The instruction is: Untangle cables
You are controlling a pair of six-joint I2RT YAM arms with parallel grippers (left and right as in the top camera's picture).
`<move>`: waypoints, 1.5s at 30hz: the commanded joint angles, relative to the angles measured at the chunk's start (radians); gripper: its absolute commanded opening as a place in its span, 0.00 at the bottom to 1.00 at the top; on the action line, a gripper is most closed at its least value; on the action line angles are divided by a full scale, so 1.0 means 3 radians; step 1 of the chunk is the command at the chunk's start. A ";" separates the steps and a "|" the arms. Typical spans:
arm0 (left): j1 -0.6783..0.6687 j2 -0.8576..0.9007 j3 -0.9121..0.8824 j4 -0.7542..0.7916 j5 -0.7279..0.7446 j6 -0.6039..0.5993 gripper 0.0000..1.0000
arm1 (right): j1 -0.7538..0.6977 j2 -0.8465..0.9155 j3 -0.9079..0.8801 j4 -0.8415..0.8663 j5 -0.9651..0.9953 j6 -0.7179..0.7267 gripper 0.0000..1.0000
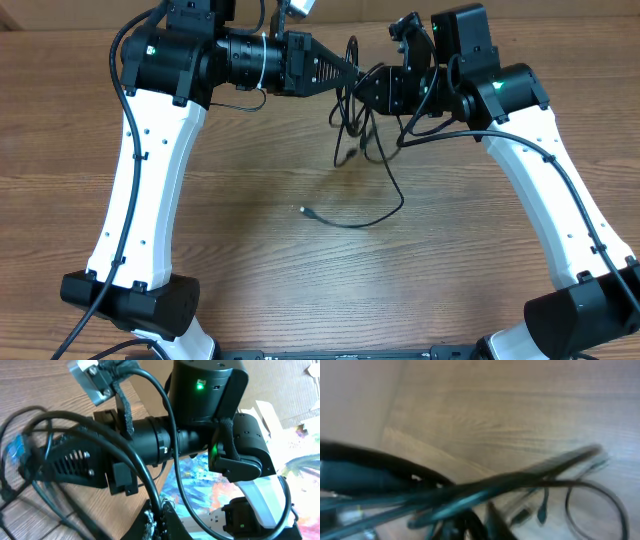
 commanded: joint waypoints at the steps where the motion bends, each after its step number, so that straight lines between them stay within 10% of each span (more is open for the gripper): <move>1: 0.0011 -0.0017 0.0084 0.0001 0.0111 -0.0104 0.04 | 0.0000 0.0004 0.0045 -0.0135 0.0037 0.0005 0.04; 11: 0.0217 -0.0015 0.0080 -0.0094 -0.1024 -0.0256 0.04 | 0.0000 -0.0169 0.0045 -0.1324 0.0008 -0.0594 0.04; 25: 0.0200 -0.0011 0.0075 -0.0768 -0.2913 -0.0174 0.04 | 0.0000 -0.1158 0.0045 -0.1502 -0.0571 -0.0584 0.04; 39: -0.0167 0.0024 0.0083 -0.0801 -0.2393 0.0852 0.04 | 0.0000 -0.1239 0.0045 -0.1036 0.0140 0.0221 0.05; 45: -0.0120 -0.0060 0.0266 -0.0427 -0.1245 0.0952 0.04 | 0.0000 -0.1231 0.0045 -0.1024 0.0219 0.0223 0.62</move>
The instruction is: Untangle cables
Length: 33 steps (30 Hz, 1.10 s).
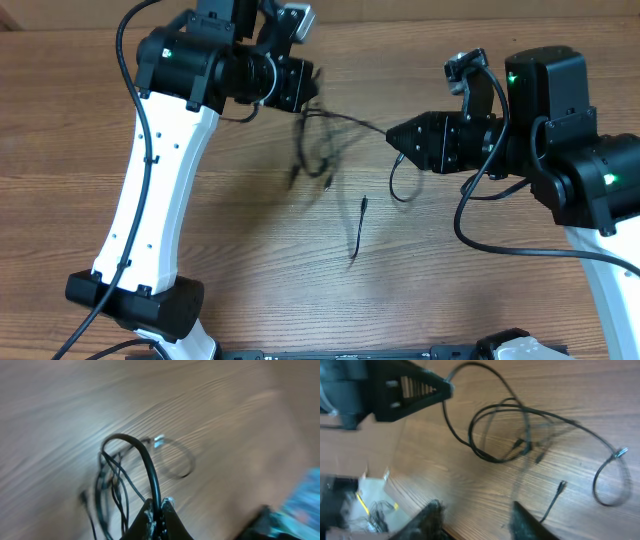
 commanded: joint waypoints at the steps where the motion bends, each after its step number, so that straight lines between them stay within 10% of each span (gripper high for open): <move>1: 0.0066 -0.0088 0.0245 0.0175 0.1005 0.0140 0.04 | -0.0001 0.0001 0.0032 0.0020 0.0217 0.0081 0.66; 7: 0.0120 -0.0150 0.0388 0.0394 0.1640 -0.0558 0.04 | -0.0001 0.0132 0.0032 0.0120 0.0258 0.0333 0.68; 24: 0.0114 -0.0153 0.0388 0.0692 0.2337 -0.0927 0.04 | 0.0005 0.0870 0.0031 0.0902 0.0220 0.0884 0.63; 33: 0.0272 -0.0235 0.0389 0.2715 0.3058 -0.2631 0.04 | -0.0034 0.1352 0.0031 0.0900 0.0296 0.1305 0.52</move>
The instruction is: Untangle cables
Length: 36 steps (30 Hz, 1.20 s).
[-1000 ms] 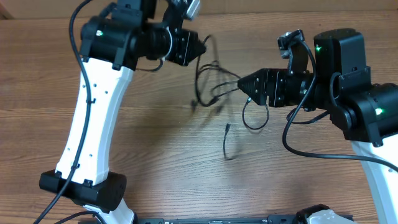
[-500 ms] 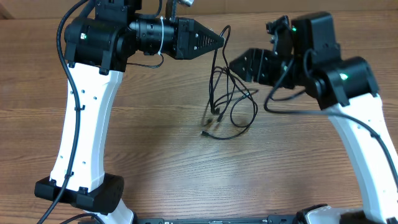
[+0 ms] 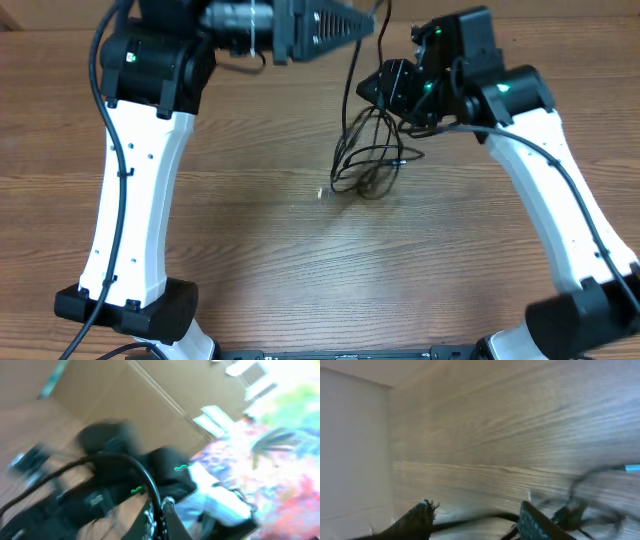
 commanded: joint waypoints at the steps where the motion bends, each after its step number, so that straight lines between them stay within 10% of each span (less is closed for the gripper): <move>1: 0.0109 -0.0181 0.0097 0.0739 0.0441 -0.1130 0.04 | -0.0046 0.0159 0.0031 0.0013 0.0056 0.0252 0.52; 7: 0.0493 -0.0219 0.0097 0.2772 0.0407 -0.2776 0.04 | -0.0189 0.0286 0.0031 -0.0051 0.0057 0.0326 0.55; 12: 0.1067 -0.0217 0.0097 0.3150 -0.0112 -0.3211 0.04 | -0.0308 0.0285 0.0031 -0.0122 0.0074 0.0182 0.56; 21: 0.0996 -0.0211 0.0095 0.1164 -0.1263 -0.1419 0.04 | -0.0395 0.0229 0.0034 -0.0366 0.0266 -0.0359 0.56; 36: 0.0239 -0.0212 0.0095 -0.1829 -0.0971 0.0951 0.04 | -0.0393 -0.0604 0.0034 -0.0361 -0.0846 -0.1405 0.79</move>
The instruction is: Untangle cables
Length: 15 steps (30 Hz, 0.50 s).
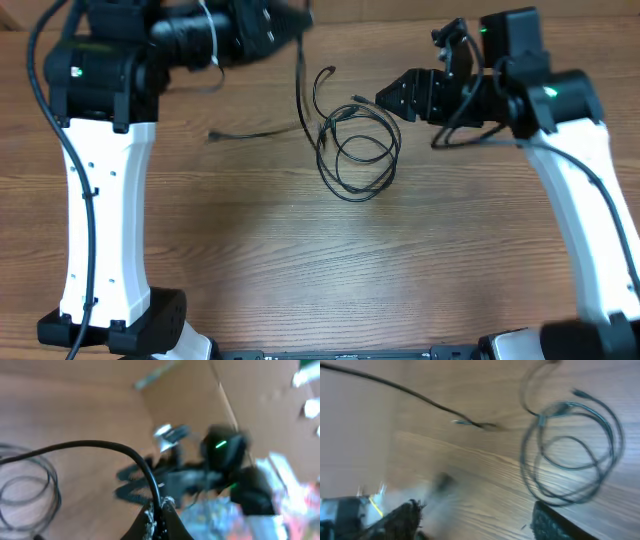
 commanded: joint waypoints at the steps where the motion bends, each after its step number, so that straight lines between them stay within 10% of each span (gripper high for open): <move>1: -0.0061 -0.0028 0.0037 -0.0229 0.0312 0.0792 0.04 | -0.0018 -0.0184 0.0037 0.0029 -0.0207 -0.0198 0.82; 15: -0.0060 -0.0041 0.0037 -0.0735 0.1024 0.1272 0.04 | 0.0242 -0.0179 0.0031 -0.0106 -0.0203 -0.0852 0.89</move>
